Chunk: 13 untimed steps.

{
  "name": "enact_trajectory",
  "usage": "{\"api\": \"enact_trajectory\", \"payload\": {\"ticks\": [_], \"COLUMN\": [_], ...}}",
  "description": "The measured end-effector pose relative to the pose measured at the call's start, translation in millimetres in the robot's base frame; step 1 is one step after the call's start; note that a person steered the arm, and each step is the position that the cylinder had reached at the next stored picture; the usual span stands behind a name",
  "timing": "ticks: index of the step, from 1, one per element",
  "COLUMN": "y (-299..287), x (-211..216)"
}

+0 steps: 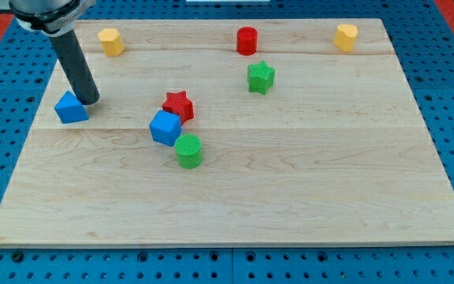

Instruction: Move the green star towards center right

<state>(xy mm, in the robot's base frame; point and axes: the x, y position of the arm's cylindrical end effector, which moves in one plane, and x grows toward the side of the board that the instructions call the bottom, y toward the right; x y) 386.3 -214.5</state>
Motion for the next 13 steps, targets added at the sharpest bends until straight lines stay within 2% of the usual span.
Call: {"api": "enact_trajectory", "payload": {"ticks": [3,8,10,11,13], "y": [6,73,107,140,235], "x": [0,-3,-31,-61,-69]}}
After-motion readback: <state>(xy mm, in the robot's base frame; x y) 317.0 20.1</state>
